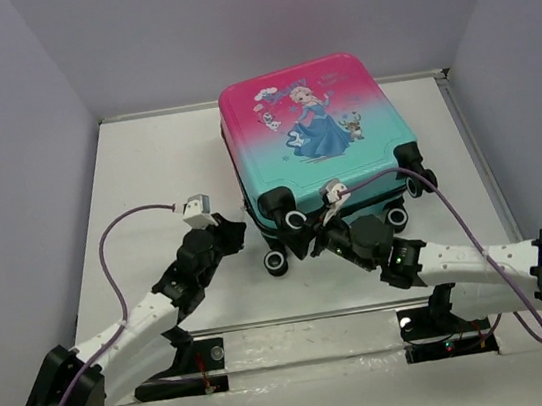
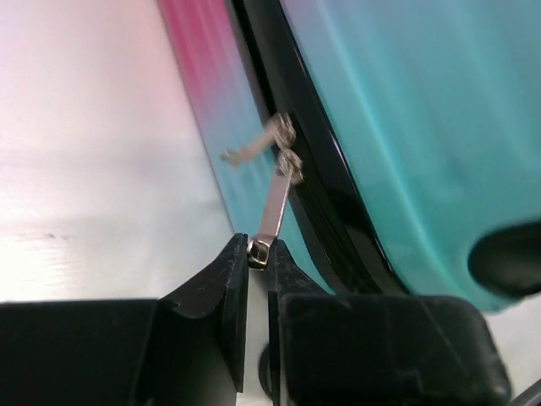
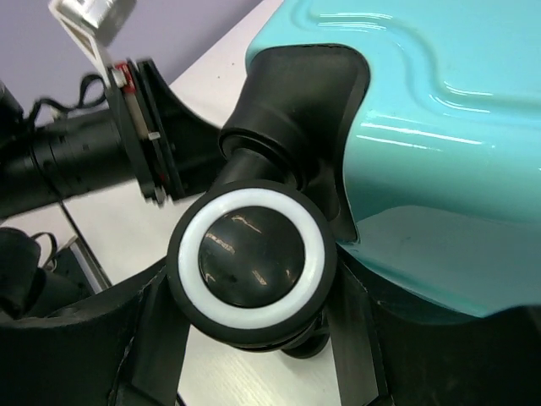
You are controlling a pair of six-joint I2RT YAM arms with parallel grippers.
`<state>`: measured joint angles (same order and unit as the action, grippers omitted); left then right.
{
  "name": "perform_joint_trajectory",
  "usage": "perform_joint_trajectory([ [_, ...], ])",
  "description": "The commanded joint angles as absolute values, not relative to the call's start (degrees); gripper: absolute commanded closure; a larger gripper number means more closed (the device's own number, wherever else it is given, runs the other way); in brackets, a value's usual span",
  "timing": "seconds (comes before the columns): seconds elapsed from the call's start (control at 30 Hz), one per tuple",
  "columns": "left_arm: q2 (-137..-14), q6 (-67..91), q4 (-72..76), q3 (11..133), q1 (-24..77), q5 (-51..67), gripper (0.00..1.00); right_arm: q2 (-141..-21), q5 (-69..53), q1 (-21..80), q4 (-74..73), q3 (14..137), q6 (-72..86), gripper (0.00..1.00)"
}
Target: Pack the luggage
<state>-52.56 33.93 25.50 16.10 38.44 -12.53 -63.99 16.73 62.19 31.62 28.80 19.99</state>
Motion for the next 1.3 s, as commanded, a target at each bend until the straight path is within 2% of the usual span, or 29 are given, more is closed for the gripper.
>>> perform_joint_trajectory([
  [0.0,-47.9,33.4,28.66,16.34,28.06,-21.72,0.94,-55.57,20.39,62.31,24.46,25.85,22.15,0.93],
  [0.17,-53.68,34.8,31.72,20.91,22.16,-15.22,0.94,-50.19,18.81,62.31,20.22,24.35,21.97,0.93],
  [0.3,-61.43,37.61,35.51,25.66,21.01,-12.13,0.94,-51.85,14.16,62.31,20.21,25.49,22.06,0.93],
  [0.53,-53.28,38.67,31.39,26.72,21.01,-6.26,0.94,-58.96,10.47,62.84,24.52,28.21,22.06,0.93],
  [0.57,-49.69,38.32,28.51,27.41,21.01,-4.67,0.9,-61.32,9.68,63.62,23.74,30.48,21.97,0.88],
  [0.6,-47.66,37.89,26.39,28.03,20.92,-1.96,0.81,-62.57,10.02,64.15,22.25,32.15,21.62,0.77],
  [0.63,-45.72,37.27,24.28,28.99,20.92,-0.8,0.68,-63.54,10.63,64.68,20.5,34.17,21.01,0.46],
  [0.67,-43.53,36.48,21.65,30.05,21.0,-0.27,0.44,-64.24,11.68,65.38,18.39,36.19,20.31,0.29],
  [0.7,-39.59,34.65,15.97,33.02,21.01,2.26,0.35,-64.42,14.39,65.91,13.32,40.3,19.78,0.09],
  [0.73,-37.72,33.32,13.21,34.87,21.01,3.07,0.23,-63.9,15.46,66.44,10.49,42.34,18.91,0.0],
  [0.77,-34.05,32.09,10.4,36.46,21.01,3.69,0.01,-63.2,16.43,66.97,7.33,44.28,18.72,0.0],
  [0.97,-22.61,25.32,-5.96,46.66,21.01,5.1,0.01,-50.99,16.79,66.97,-12.64,57.29,14.77,0.0],
  [1.07,-19.44,23.03,-12.46,49.39,21.01,4.05,0.01,-42.65,17.92,66.97,-15.29,60.11,12.14,0.0],
  [1.27,-15.21,18.47,-15.73,51.5,21.01,-2.45,0.01,-27.71,30.9,66.97,-14.07,57.15,10.72,0.0],
])
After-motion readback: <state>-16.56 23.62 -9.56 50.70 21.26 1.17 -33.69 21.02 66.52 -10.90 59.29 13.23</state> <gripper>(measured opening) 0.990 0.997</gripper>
